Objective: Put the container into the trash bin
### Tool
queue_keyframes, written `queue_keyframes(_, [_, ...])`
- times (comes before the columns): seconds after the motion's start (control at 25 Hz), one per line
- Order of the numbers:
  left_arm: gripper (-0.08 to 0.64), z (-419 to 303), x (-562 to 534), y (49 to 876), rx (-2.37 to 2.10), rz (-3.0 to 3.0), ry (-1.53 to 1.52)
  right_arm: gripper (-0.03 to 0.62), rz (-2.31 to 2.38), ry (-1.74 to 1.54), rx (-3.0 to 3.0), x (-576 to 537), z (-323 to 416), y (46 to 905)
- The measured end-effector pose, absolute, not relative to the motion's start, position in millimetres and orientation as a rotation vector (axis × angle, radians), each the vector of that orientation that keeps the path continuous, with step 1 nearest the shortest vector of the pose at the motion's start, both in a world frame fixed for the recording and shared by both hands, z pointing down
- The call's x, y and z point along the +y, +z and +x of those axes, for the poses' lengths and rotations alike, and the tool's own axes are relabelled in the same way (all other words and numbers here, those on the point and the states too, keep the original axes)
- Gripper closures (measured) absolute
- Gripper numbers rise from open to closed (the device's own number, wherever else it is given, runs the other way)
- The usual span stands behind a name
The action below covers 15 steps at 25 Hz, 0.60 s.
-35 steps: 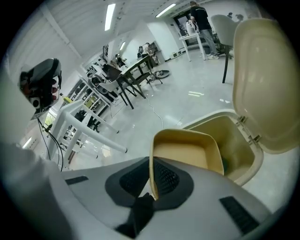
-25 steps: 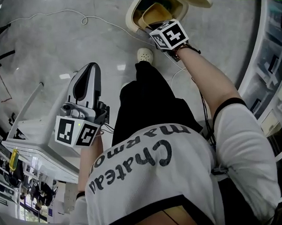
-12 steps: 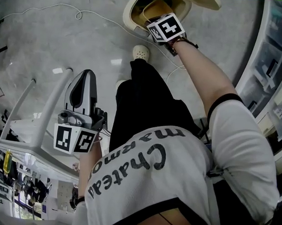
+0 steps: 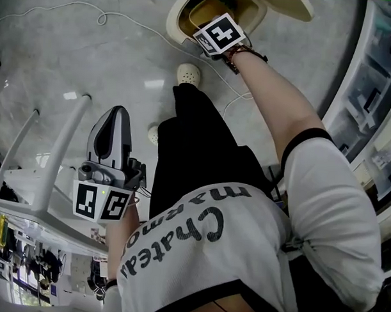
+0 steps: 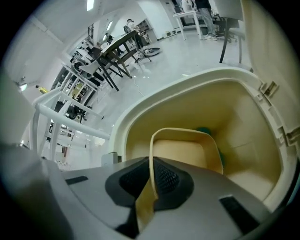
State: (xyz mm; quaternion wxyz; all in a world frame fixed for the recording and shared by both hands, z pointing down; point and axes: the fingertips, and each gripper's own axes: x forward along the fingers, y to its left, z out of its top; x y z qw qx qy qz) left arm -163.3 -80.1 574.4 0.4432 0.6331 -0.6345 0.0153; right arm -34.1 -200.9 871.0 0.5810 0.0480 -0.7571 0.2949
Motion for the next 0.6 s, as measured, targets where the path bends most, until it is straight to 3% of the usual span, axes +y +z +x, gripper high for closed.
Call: queue_keyframes(0.6, [0.537,-153,-82,596,-1.503,1.539,0.023,0.557,0.145,0.677,-1.697,-221,-32,904])
